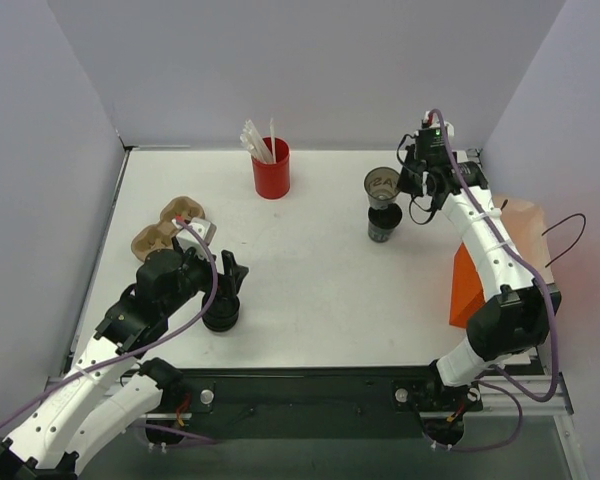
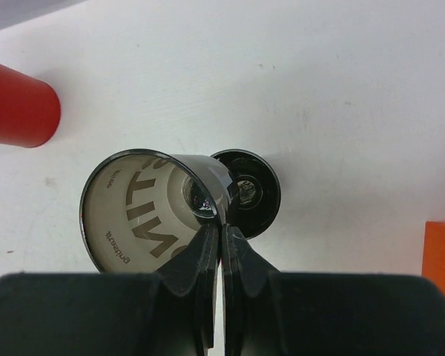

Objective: Pack the takeout coffee

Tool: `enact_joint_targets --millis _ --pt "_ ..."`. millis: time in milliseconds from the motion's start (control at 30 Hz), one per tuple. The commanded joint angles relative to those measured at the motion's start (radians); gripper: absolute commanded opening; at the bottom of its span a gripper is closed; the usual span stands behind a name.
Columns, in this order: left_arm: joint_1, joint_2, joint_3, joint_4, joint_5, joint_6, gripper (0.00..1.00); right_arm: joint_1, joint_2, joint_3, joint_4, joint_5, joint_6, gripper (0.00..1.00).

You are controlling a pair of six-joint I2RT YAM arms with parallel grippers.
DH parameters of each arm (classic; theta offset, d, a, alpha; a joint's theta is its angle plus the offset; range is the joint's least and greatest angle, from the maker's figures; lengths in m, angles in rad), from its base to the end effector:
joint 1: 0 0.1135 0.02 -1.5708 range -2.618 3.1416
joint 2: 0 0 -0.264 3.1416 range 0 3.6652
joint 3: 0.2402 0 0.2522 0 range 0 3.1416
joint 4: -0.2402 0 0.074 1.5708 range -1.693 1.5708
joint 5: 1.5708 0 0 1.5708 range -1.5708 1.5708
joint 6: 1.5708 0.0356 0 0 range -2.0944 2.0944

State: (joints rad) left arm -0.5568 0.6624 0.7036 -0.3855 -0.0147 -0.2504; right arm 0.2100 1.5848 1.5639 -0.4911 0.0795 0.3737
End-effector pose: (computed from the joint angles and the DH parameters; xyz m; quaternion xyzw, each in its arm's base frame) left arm 0.1338 -0.0827 0.3089 0.1206 0.8088 -0.2205 0.5316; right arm 0.3579 0.0734 0.3787 0.0905 0.8579 0.1123 0.4931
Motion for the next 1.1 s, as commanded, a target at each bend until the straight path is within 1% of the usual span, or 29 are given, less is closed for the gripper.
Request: enact_joint_targets --millis 0,100,200,233,333,400,467,533,600,633,767,833,867,900,1067 --pt "-0.003 -0.004 0.007 0.040 -0.028 0.011 0.96 0.009 -0.091 0.038 -0.043 -0.072 0.031 0.00" --pt "-0.003 -0.010 0.007 0.037 -0.045 0.011 0.95 0.035 -0.137 0.013 -0.043 -0.135 0.063 0.00" --pt "-0.003 -0.015 0.007 0.033 -0.067 0.011 0.95 0.129 -0.183 -0.054 -0.038 -0.141 0.088 0.00" --pt "-0.005 -0.017 0.007 0.028 -0.071 0.011 0.95 0.194 -0.192 -0.100 -0.037 -0.124 0.094 0.00" --pt "-0.005 -0.018 0.007 0.019 -0.090 0.004 0.95 0.274 -0.236 -0.206 0.032 -0.133 0.151 0.00" --pt "-0.006 -0.017 0.007 0.016 -0.100 0.000 0.93 0.348 -0.270 -0.315 0.097 -0.112 0.191 0.00" --pt "-0.011 -0.003 0.007 -0.018 -0.172 -0.021 0.92 0.418 -0.281 -0.401 0.123 -0.055 0.212 0.00" --pt "-0.020 0.015 0.023 -0.071 -0.256 -0.065 0.92 0.446 -0.279 -0.448 0.170 -0.044 0.241 0.00" --pt "-0.020 0.045 0.042 -0.117 -0.295 -0.117 0.92 0.477 -0.276 -0.505 0.212 -0.044 0.258 0.00" --pt "-0.018 0.054 0.059 -0.166 -0.338 -0.144 0.92 0.489 -0.273 -0.521 0.223 -0.037 0.264 0.00" --pt "-0.018 0.078 0.085 -0.272 -0.416 -0.257 0.91 0.525 -0.250 -0.548 0.238 -0.018 0.268 0.00" --pt "-0.018 0.077 0.086 -0.326 -0.442 -0.340 0.92 0.534 -0.247 -0.568 0.246 -0.003 0.271 0.00" --pt "-0.018 0.074 0.079 -0.343 -0.479 -0.374 0.92 0.537 -0.250 -0.577 0.259 -0.003 0.275 0.00" --pt "-0.018 0.069 0.074 -0.358 -0.488 -0.445 0.92 0.542 -0.250 -0.585 0.263 -0.003 0.278 0.00" --pt "-0.018 0.062 0.059 -0.457 -0.484 -0.590 0.90 0.552 -0.250 -0.630 0.282 0.025 0.289 0.00"
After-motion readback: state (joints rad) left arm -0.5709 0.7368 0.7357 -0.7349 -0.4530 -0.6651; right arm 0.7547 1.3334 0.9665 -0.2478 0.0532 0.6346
